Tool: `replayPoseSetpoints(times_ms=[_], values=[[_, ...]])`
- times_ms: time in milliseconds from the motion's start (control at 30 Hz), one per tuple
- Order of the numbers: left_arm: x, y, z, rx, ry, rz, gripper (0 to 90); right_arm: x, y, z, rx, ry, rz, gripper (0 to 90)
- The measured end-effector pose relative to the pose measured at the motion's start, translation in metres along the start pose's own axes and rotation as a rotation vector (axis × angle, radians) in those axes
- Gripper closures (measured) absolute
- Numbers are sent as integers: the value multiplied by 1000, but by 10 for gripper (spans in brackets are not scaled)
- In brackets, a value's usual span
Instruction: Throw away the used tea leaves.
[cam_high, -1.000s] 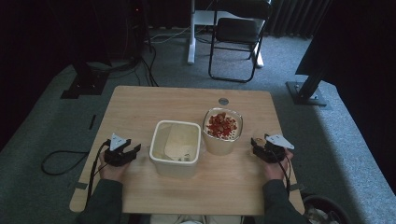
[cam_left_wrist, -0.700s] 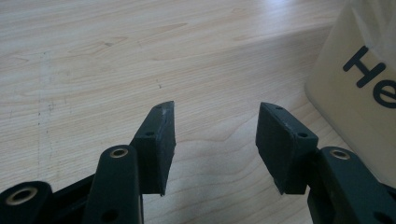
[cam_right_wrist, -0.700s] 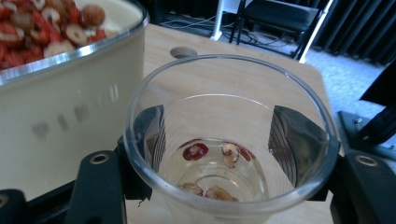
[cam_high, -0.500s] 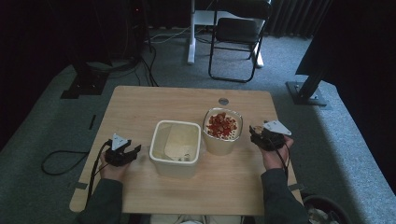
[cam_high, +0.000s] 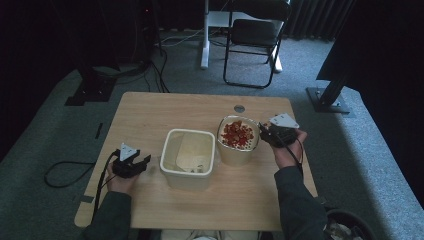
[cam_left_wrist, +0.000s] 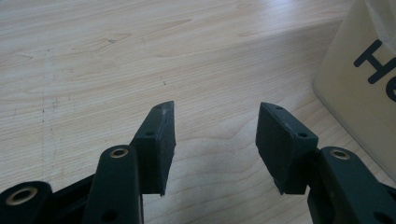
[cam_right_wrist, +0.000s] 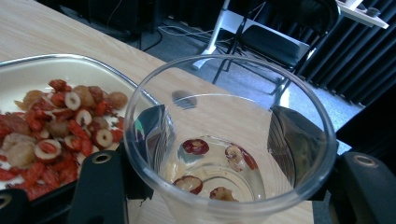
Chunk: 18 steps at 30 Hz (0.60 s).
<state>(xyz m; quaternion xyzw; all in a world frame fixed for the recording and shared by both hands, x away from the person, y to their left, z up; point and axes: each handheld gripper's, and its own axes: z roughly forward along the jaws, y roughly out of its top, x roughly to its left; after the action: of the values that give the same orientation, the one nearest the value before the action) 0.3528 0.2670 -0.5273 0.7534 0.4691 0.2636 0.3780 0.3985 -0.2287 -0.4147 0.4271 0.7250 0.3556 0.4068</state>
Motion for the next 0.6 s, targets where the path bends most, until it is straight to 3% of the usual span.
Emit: replayPoseSetpoints(times_ms=[267,533,600], values=[[0,0,0,-1,-2,0,483,11,9,6,5,-11,-50,371],[-1,0,1,2,-2,5,483,14,14,8,12,-18,-59,370],[-1,0,1,2,-2,5,483,16,16,8,20,-34,-98,371]])
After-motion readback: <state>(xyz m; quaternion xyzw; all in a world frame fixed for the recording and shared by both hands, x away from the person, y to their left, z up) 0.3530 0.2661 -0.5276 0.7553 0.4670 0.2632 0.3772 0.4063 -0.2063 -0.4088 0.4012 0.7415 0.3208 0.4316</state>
